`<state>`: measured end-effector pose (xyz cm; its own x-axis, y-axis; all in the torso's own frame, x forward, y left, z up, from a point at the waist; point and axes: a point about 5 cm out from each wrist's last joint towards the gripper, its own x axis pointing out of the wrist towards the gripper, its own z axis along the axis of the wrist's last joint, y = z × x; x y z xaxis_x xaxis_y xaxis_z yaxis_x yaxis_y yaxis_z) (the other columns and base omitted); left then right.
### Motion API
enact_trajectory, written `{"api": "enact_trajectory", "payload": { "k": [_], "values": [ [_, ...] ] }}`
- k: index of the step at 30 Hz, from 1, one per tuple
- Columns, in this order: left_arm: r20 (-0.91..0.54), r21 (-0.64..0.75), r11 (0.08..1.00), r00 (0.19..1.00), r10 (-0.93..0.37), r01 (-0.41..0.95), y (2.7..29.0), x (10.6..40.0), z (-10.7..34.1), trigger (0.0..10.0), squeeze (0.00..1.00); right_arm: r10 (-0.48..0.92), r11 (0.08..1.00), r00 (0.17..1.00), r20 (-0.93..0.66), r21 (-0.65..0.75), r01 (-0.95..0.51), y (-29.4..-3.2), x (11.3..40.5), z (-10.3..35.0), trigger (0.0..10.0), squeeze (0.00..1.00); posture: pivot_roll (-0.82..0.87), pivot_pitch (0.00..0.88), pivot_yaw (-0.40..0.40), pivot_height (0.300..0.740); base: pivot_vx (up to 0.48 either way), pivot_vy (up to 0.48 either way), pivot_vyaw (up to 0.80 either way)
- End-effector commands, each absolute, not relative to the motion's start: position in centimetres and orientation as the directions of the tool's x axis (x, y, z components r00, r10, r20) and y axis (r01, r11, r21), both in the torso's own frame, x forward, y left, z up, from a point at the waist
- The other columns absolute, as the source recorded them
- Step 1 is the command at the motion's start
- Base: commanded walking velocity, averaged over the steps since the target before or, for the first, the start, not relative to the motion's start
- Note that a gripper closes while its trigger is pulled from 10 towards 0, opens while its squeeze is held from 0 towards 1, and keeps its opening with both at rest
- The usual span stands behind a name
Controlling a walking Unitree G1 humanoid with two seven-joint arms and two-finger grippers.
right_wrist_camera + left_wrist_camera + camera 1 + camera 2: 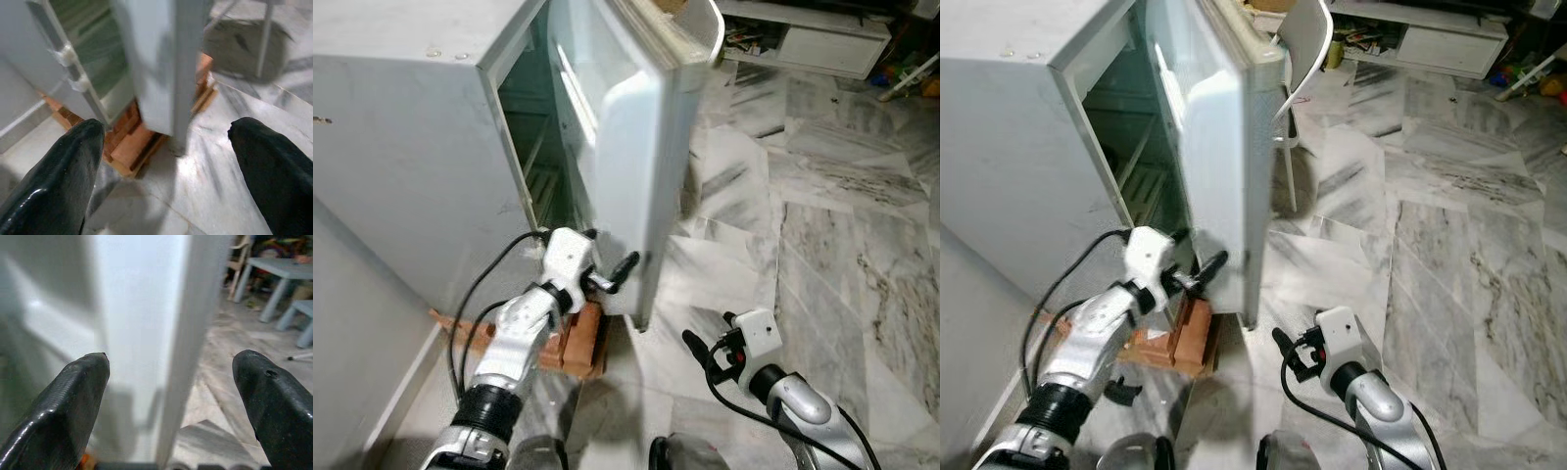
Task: Restocking fridge
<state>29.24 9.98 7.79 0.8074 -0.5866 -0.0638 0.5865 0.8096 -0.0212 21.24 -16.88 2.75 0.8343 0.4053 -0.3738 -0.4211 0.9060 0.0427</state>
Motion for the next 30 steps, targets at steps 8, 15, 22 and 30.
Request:
{"api": "enact_trajectory", "payload": {
  "k": [8,15,22,30],
  "values": [
    [-0.077,-0.038,0.873,0.87,-0.487,0.486,12.0,28.1,6.4,10.0,0.0,0.444,0.889,0.83,-0.338,0.047,-0.456,-16.5,21.4,3.3,10.0,0.0,-0.02,0.051,-0.031,0.74,0.0,0.0,0.0],
    [-0.139,-0.05,0.894,0.884,-0.447,0.445,13.5,26.0,4.9,10.0,0.0,0.421,0.899,0.847,-0.324,0.029,-0.436,-16.5,21.6,3.6,10.0,0.0,-0.01,0.054,-0.026,0.74,0.284,-0.295,-0.41],
    [-0.152,-0.04,0.908,0.896,-0.418,0.417,14.0,25.8,4.6,10.0,0.0,0.424,0.899,0.849,-0.316,0.029,-0.438,-16.3,21.8,3.7,10.0,0.0,-0.01,0.054,-0.028,0.74,0.355,-0.318,-0.42],
    [-0.121,0.012,0.919,0.912,-0.391,0.395,13.5,28.3,5.8,10.0,0.0,0.423,0.899,0.849,-0.316,0.027,-0.438,-16.3,22.0,3.4,10.0,0.0,-0.02,0.048,-0.024,0.74,0.43,-0.031,0.0]
  ]
}}
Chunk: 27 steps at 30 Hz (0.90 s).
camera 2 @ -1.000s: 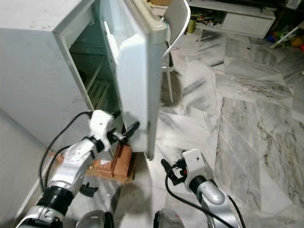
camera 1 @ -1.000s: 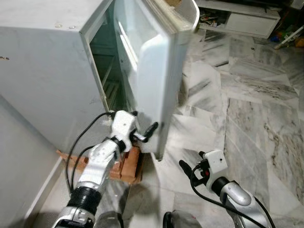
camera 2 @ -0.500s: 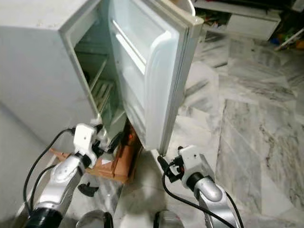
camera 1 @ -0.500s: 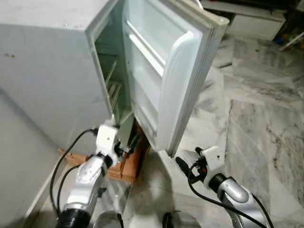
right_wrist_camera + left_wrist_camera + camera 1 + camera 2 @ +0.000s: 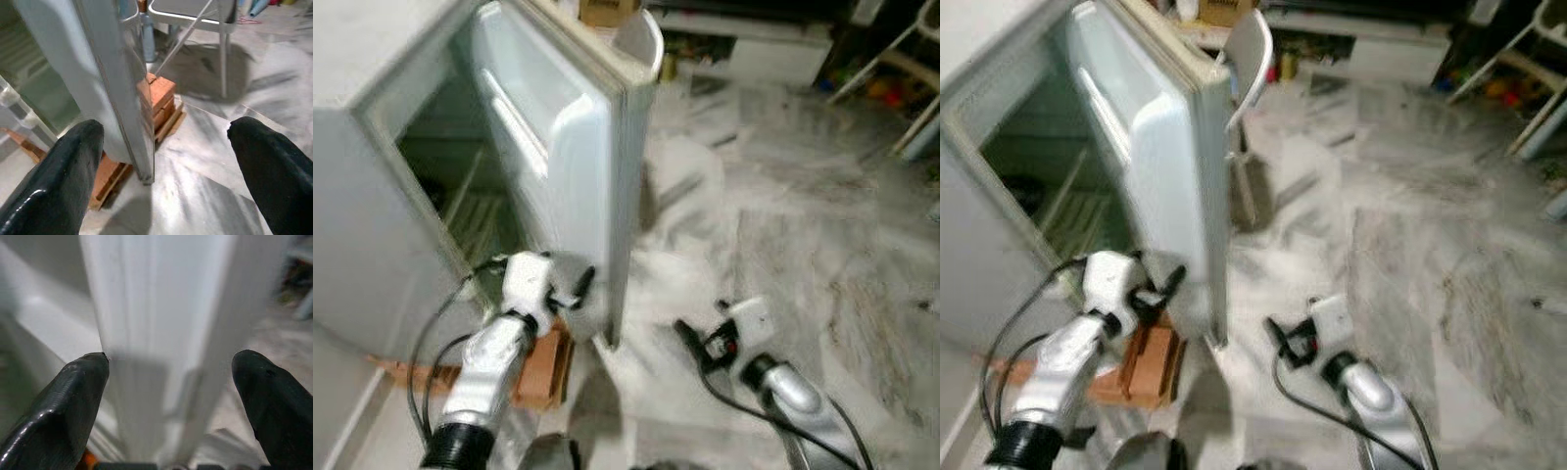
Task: Restocking fridge
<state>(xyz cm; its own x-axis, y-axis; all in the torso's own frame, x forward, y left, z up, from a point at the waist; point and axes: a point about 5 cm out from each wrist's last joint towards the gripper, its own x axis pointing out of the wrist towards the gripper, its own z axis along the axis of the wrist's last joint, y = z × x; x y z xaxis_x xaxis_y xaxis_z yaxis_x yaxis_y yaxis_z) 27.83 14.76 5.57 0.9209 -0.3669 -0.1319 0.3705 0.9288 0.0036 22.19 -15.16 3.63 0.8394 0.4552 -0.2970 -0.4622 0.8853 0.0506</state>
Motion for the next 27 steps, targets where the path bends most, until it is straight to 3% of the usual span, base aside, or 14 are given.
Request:
{"api": "enact_trajectory", "payload": {
  "k": [1,10,17,21,27],
  "values": [
    [-0.123,0.034,0.927,0.922,-0.367,0.373,13.7,28.7,5.9,10.0,0.0,0.422,0.899,0.85,-0.315,0.025,-0.437,-16.4,22.0,3.4,10.0,0.0,-0.02,0.046,-0.023,0.74,0.439,0.0,0.0],
    [-0.094,0.067,0.928,0.928,-0.36,0.366,13.0,31.4,7.3,10.0,0.0,0.412,0.904,0.856,-0.312,0.021,-0.427,-16.5,22.2,3.2,10.0,0.0,-0.02,0.043,-0.019,0.74,0.345,0.0,0.0],
    [-0.049,0.101,0.817,0.823,-0.566,0.568,6.0,31.9,8.7,10.0,0.0,0.409,0.906,0.858,-0.309,0.023,-0.424,-16.5,22.2,2.9,10.0,0.0,-0.04,0.036,-0.007,0.74,0.174,0.0,0.0],
    [-0.093,0.095,0.837,0.842,-0.532,0.539,7.1,31.6,7.5,10.0,0.0,0.394,0.913,0.866,-0.308,0.02,-0.408,-16.5,22.2,2.9,10.0,0.0,-0.04,0.046,0.002,0.74,0.0,0.0,0.0],
    [-0.155,0.12,0.889,0.893,-0.423,0.442,11.6,30.2,5.4,10.0,0.0,0.354,0.929,0.88,-0.317,0.009,-0.37,-16.7,22.4,2.8,10.0,0.0,0.0,0.048,0.009,0.74,0.0,0.0,0.0]
  ]
}}
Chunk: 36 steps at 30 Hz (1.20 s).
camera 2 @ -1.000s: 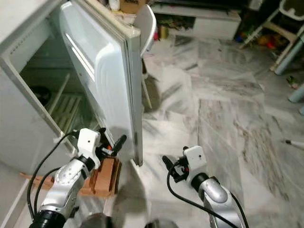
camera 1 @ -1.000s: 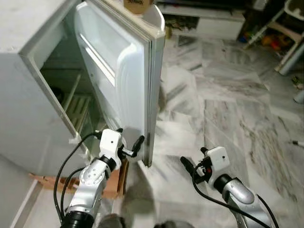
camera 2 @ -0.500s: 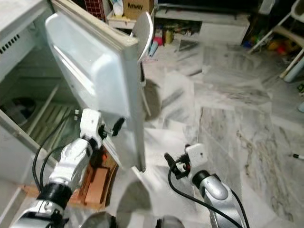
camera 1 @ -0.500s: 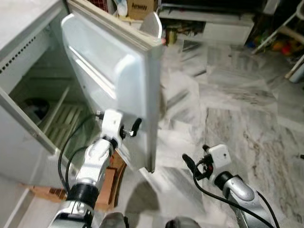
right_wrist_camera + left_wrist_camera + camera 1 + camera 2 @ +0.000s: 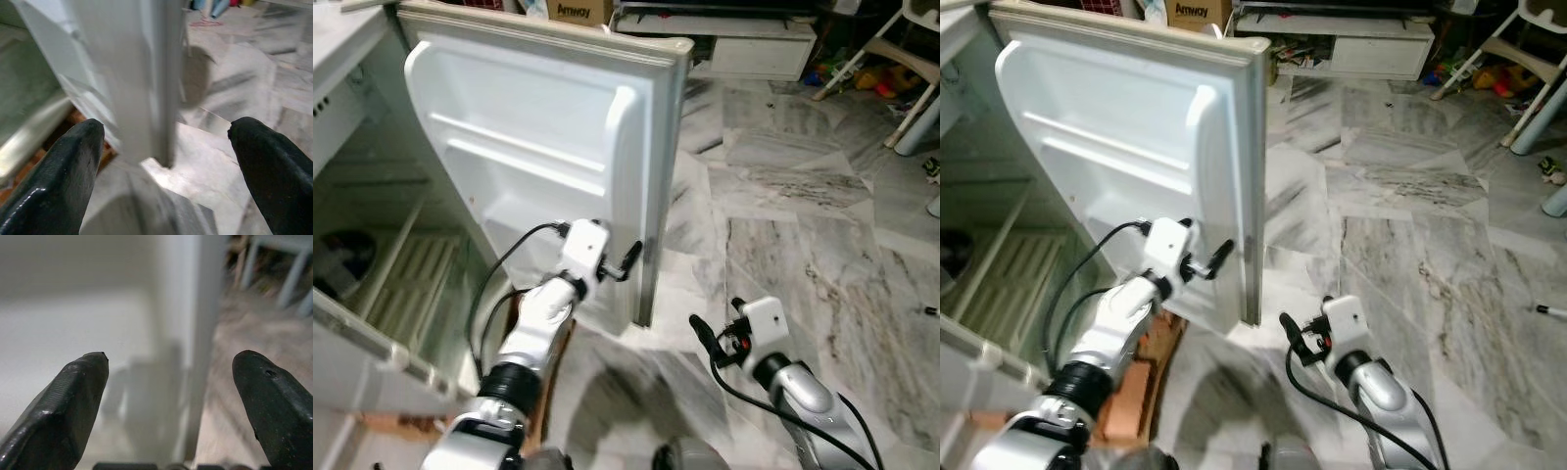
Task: Restocking fridge
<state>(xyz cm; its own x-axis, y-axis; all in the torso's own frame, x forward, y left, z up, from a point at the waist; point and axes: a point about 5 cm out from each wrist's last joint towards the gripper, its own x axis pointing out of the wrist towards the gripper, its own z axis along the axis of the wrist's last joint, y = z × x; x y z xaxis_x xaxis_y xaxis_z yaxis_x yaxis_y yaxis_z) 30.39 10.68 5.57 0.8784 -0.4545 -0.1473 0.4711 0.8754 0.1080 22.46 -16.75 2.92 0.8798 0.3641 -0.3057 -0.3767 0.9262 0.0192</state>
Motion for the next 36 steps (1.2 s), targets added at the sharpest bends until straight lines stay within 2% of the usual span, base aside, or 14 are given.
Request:
{"api": "enact_trajectory", "payload": {
  "k": [1,2,3,7,13,17,22,36],
  "values": [
    [-0.16,0.121,0.893,0.896,-0.414,0.434,12.0,30.0,5.2,10.0,0.0,0.35,0.93,0.881,-0.317,0.004,-0.368,-16.8,22.4,2.8,10.0,0.0,0.0,0.048,0.009,0.74,0.0,0.0,0.0],
    [-0.16,0.121,0.893,0.896,-0.414,0.434,12.0,30.0,5.2,10.0,0.0,0.35,0.93,0.881,-0.317,0.004,-0.368,-16.8,22.4,2.8,10.0,0.0,0.0,0.048,0.009,0.74,0.0,0.0,0.0],
    [-0.18,0.135,0.905,0.908,-0.379,0.404,13.3,29.0,4.6,10.0,0.0,0.34,0.933,0.885,-0.318,-0.005,-0.36,-16.9,22.7,2.8,10.0,0.0,0.02,0.058,0.009,0.74,0.0,0.0,0.0],
    [-0.183,0.137,0.933,0.935,-0.306,0.332,15.2,27.6,4.5,10.0,0.0,0.324,0.937,0.891,-0.317,-0.024,-0.349,-17.0,23.2,2.9,10.0,0.0,0.04,0.067,0.003,0.74,0.0,0.0,0.0],
    [-0.192,0.119,0.943,0.939,-0.284,0.31,16.1,26.4,3.9,10.0,0.0,0.296,0.945,0.905,-0.307,-0.043,-0.323,-17.1,23.4,3.0,10.0,0.0,0.03,0.056,-0.008,0.74,0.0,0.0,0.0],
    [-0.187,0.097,0.944,0.937,-0.294,0.315,15.7,26.2,4.2,10.0,0.0,0.247,0.957,0.919,-0.308,-0.07,-0.28,-17.5,23.9,3.1,10.0,0.0,0.01,0.043,-0.011,0.74,0.0,0.0,0.0],
    [-0.166,0.087,0.933,0.929,-0.332,0.349,14.4,27.0,4.6,10.0,0.0,0.233,0.961,0.927,-0.294,-0.073,-0.265,-17.5,24.1,3.3,10.0,0.0,0.0,0.034,-0.011,0.74,0.365,-0.297,-0.8],
    [-0.134,0.061,0.879,0.877,-0.462,0.472,10.6,28.8,5.6,10.0,0.0,0.225,0.961,0.933,-0.282,-0.095,-0.261,-17.6,24.4,3.6,10.0,0.0,-0.02,0.03,-0.015,0.74,0.388,-0.277,0.0]
  ]
}}
